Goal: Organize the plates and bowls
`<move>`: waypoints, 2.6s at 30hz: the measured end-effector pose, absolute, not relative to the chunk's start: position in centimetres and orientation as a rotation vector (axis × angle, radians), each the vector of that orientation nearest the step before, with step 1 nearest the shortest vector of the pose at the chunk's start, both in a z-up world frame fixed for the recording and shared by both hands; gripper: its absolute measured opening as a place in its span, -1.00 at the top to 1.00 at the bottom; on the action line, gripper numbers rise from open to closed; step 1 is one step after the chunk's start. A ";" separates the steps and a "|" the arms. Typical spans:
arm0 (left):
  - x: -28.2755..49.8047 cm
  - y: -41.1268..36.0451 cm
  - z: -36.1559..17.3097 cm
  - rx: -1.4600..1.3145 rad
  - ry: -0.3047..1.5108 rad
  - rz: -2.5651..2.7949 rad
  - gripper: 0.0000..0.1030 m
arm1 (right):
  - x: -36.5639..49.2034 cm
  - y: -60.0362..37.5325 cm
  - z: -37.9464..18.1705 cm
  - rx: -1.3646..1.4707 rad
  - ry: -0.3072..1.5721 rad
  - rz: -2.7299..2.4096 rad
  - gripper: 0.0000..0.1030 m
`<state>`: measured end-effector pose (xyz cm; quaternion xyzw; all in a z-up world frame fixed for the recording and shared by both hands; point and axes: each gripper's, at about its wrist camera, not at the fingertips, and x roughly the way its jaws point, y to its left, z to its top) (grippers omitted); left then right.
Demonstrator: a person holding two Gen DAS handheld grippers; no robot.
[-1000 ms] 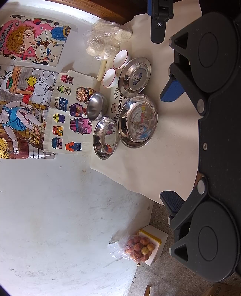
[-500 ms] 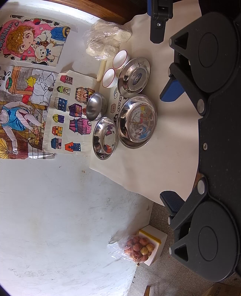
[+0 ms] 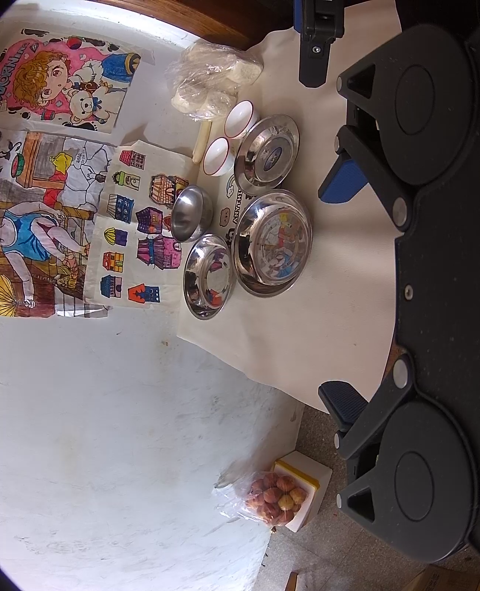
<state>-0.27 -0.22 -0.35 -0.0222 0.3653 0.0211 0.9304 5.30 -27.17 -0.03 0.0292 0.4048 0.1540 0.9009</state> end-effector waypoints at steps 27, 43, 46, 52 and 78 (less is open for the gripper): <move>-0.2 -0.6 -1.0 -0.042 0.780 0.063 -0.98 | 5.6 -27.7 -0.9 0.086 0.853 0.318 -1.00; 4.7 -2.2 -1.9 -0.085 0.822 0.127 -0.98 | 11.2 -28.4 -2.2 0.089 0.879 0.380 -1.00; 6.6 -3.1 -2.2 -0.097 0.832 0.149 -0.98 | 13.1 -28.9 -2.5 0.080 0.890 0.396 -1.00; 9.5 -4.8 -2.5 -0.115 0.867 0.200 -0.98 | 16.6 -30.2 -3.2 0.071 0.903 0.432 -1.00; 21.2 -0.1 -4.2 -0.191 0.970 0.228 -0.98 | 24.2 -29.8 -3.9 0.079 0.913 0.417 -1.00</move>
